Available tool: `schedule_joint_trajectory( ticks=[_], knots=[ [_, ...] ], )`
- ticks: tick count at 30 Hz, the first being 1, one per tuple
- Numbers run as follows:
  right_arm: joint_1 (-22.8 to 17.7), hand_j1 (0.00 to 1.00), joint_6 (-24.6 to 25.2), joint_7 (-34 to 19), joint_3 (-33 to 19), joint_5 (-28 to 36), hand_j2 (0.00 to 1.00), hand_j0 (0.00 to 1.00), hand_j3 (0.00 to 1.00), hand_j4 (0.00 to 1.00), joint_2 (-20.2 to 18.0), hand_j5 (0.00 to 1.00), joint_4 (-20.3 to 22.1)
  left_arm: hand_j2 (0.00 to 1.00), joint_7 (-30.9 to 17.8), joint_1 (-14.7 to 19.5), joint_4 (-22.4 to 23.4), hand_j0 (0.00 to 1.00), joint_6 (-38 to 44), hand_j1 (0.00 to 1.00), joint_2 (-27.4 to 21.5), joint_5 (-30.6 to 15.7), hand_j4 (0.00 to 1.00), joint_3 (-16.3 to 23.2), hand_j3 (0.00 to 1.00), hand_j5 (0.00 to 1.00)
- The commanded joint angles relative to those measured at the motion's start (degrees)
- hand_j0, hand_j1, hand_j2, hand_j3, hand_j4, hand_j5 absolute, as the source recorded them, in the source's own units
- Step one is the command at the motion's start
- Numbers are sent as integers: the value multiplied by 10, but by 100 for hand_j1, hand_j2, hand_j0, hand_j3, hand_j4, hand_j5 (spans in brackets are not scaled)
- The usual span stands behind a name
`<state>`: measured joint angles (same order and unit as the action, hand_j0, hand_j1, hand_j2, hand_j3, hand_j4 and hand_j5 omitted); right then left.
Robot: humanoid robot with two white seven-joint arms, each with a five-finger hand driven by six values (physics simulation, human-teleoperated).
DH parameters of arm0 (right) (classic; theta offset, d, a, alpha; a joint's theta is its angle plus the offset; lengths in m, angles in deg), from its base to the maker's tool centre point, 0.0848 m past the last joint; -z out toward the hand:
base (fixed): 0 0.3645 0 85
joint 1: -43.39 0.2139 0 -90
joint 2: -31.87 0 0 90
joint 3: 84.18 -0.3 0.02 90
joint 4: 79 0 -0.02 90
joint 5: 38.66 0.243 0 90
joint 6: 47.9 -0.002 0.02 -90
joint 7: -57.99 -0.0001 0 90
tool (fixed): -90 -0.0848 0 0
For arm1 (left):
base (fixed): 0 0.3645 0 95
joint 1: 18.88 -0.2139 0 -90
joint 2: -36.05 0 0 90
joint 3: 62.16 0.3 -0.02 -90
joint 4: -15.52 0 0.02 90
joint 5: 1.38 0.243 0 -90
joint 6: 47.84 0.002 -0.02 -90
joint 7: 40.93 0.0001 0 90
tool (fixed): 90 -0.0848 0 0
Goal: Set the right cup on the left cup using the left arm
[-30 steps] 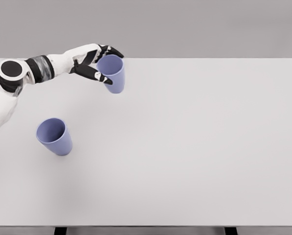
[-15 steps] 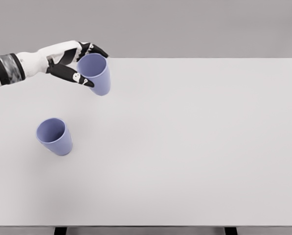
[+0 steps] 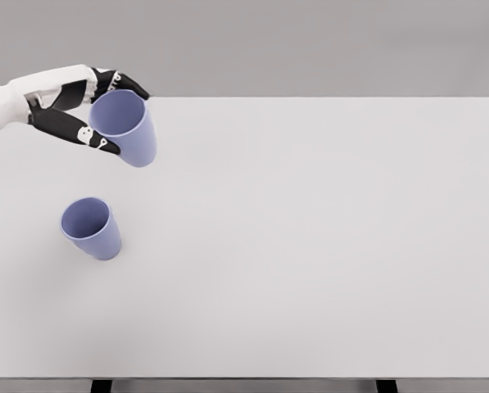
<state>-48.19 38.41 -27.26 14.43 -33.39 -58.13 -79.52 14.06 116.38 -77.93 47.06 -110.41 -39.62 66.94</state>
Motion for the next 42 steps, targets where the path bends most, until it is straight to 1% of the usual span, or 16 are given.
schedule_joint_trajectory(
  ticks=[1,3,5,9,18,22,29,37,42],
  knots=[
    [-1,100,0,0,0,0,100,100,100,100,0,100,0,69,0,0,-24,69,0,69,-34,-20,69,-1,69,69],
    [-1,100,0,0,0,0,100,100,100,100,0,100,0,69,0,-6,-40,69,0,69,-52,-25,69,-2,69,69],
    [-1,100,0,0,0,0,100,100,100,100,0,100,0,69,0,-7,-55,69,0,69,-74,-41,69,-2,69,69],
    [-1,100,0,0,0,0,100,100,100,100,0,100,0,69,0,-9,-72,69,0,69,-107,-61,69,-2,69,69],
    [-1,100,0,0,0,0,100,100,100,100,0,100,0,69,0,-14,-92,69,0,69,-151,-76,69,-2,69,69],
    [-1,100,0,0,0,0,100,100,100,100,0,100,0,69,0,-14,-96,69,-1,69,-159,-77,69,-2,69,69],
    [-1,100,0,0,0,0,100,100,100,100,0,100,0,69,0,-30,-97,69,-1,69,-170,-80,69,-1,69,69],
    [-1,100,0,0,0,0,100,100,100,100,0,100,0,69,0,-33,-97,69,-3,69,-186,-87,69,-1,69,69],
    [0,100,0,0,0,0,100,100,100,100,0,100,0,69,0,-35,-97,69,-5,69,-187,-88,69,0,69,69]
  ],
)
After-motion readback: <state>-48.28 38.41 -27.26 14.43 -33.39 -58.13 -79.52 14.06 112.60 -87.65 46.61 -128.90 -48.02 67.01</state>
